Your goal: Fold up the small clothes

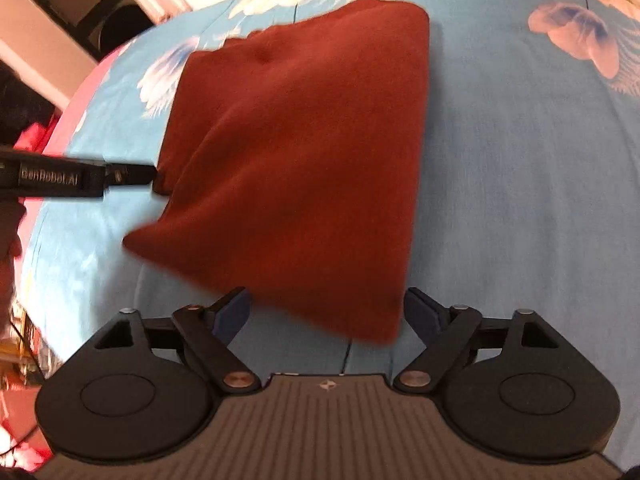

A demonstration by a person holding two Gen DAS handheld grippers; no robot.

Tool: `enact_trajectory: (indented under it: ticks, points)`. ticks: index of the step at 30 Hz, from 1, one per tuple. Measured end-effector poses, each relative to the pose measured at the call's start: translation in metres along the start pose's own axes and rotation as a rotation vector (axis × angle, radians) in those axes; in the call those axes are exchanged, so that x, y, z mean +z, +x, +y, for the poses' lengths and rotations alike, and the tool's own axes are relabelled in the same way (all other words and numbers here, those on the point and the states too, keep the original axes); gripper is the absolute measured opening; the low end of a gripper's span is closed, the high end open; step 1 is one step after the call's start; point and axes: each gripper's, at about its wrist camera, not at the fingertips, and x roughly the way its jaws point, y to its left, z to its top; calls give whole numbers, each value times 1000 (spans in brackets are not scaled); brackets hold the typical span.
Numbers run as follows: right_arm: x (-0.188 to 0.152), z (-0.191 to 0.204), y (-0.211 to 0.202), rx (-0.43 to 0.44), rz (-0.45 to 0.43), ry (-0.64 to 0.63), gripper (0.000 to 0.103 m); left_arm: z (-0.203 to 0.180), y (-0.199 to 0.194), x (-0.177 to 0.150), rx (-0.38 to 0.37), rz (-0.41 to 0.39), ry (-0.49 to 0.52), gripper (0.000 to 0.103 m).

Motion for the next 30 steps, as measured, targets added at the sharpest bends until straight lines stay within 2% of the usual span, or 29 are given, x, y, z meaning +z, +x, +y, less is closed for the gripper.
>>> enact_trajectory:
  ticks: [2, 6, 10, 13, 17, 23, 30]
  points:
    - [-10, 9, 0, -53, 34, -89, 87, -3, -6, 1, 4, -15, 2, 103]
    - [-26, 19, -18, -165, 14, -218, 88, -8, -18, 1, 29, -5, -25, 103]
    - [-31, 17, -33, -144, -3, -197, 88, -16, -23, -1, 78, -9, -67, 103]
    - [-25, 22, -38, -166, -21, -204, 89, -17, -31, -3, 106, -12, -94, 103]
    - [-15, 26, -38, -192, -39, -217, 89, -16, -30, -6, 79, 8, -107, 103]
    - [-9, 37, -43, -180, -51, -240, 90, -18, -27, -13, 69, 22, -112, 103]
    - [-8, 44, -34, -193, -27, -248, 91, -18, -23, -17, 65, 42, -96, 103]
